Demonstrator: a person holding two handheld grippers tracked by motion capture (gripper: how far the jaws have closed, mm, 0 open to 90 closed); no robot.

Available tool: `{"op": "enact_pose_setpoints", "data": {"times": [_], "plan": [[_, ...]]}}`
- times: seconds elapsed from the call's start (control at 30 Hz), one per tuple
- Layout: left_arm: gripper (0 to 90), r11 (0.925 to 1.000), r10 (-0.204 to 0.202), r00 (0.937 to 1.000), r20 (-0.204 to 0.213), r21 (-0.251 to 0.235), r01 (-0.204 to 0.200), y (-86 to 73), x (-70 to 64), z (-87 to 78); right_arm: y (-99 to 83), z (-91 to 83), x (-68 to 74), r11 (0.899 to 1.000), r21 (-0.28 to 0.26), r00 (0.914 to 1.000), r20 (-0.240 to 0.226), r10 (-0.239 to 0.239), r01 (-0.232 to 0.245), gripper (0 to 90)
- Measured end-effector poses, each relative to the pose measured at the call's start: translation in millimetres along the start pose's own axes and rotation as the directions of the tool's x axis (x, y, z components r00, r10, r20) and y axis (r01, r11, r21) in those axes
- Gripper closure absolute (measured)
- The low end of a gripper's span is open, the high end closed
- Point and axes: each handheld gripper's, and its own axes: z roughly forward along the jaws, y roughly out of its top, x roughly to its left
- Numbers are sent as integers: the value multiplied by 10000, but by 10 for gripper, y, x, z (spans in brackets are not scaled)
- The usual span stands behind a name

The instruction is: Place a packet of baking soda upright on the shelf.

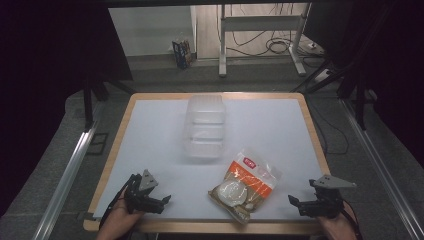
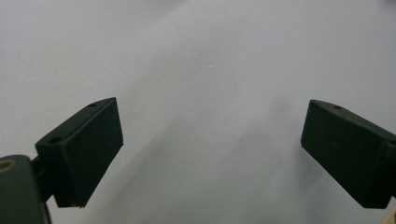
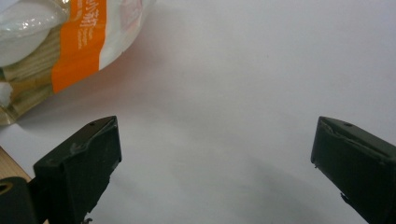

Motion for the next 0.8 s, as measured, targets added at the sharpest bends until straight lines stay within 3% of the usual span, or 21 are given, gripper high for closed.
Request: {"op": "enact_pose_setpoints", "data": {"times": [0.3, 0.8], "plan": [[56, 10000, 57, 10000, -21, 17, -57, 1, -5, 0, 18, -9, 10, 9993, 209, 9991, 272, -321, 315, 27], [57, 9999, 101, 9999, -42, 112, -101, 7, -6, 8, 180, 43, 115, 9987, -185, 9985, -260, -484, 479, 46]]}}
